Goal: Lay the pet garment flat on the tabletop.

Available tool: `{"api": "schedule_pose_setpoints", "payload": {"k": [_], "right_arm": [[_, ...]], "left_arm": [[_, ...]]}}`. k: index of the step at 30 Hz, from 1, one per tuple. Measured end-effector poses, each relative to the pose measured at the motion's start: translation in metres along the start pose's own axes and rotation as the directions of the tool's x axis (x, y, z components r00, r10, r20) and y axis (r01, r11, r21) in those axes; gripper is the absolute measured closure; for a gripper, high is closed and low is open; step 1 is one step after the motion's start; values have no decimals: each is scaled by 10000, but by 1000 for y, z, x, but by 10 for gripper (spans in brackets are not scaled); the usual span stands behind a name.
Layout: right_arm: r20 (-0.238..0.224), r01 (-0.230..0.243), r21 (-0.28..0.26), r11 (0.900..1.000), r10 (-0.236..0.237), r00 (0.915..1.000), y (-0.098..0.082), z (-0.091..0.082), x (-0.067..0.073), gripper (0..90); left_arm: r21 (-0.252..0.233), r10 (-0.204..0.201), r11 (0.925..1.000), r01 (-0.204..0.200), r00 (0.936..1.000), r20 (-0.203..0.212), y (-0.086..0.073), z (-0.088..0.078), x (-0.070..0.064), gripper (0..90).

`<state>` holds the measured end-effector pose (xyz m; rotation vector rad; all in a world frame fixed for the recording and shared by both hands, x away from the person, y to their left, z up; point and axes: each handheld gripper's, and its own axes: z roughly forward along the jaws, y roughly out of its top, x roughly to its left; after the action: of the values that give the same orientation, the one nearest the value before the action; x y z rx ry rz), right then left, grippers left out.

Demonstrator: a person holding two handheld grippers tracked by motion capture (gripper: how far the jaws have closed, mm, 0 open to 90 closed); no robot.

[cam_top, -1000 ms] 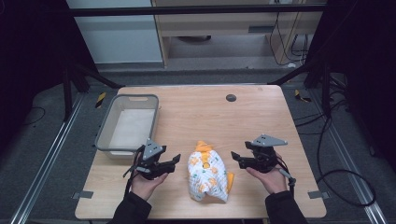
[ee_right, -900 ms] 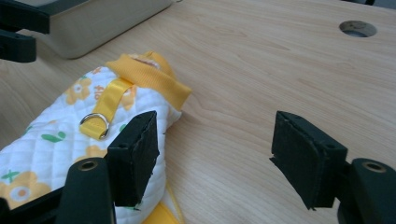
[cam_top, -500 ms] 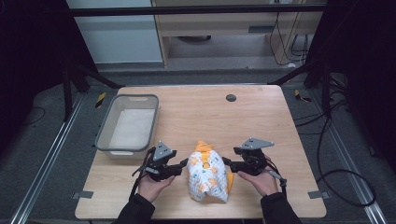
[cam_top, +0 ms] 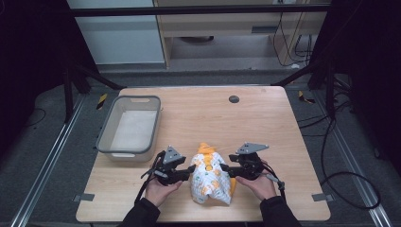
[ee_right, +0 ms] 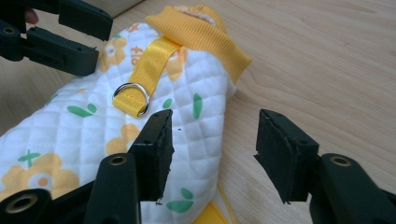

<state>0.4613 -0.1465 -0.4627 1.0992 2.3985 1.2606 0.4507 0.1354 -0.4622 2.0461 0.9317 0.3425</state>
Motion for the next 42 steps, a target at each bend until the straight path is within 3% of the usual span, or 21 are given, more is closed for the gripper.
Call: {"api": "schedule_pose_setpoints", "payload": {"k": [7,13,21,26,32,42], "right_arm": [[-315,-26,502,9987,41,9995,-4,10,2,532],[-665,-121,626,9980,162,9977,-4,11,1,644],[-638,-85,733,9973,132,9979,-4,11,3,800],[-650,-18,671,9977,61,9979,-3,8,5,881],[-735,14,340,9994,11,9973,0,1,7,883],[-585,216,-1068,9940,-280,9979,10,-33,21,884]], "left_arm": [[281,-46,9996,39,9997,246,-4,7,-3,523],[465,-199,9988,170,9978,629,-5,9,-3,616],[711,-441,9968,379,9952,873,-7,11,-3,780],[722,-432,9967,363,9945,955,-6,9,-3,830],[367,-366,9988,333,9950,932,-2,-2,-4,837],[-586,185,9982,-136,9964,832,16,-36,-20,839]]}}
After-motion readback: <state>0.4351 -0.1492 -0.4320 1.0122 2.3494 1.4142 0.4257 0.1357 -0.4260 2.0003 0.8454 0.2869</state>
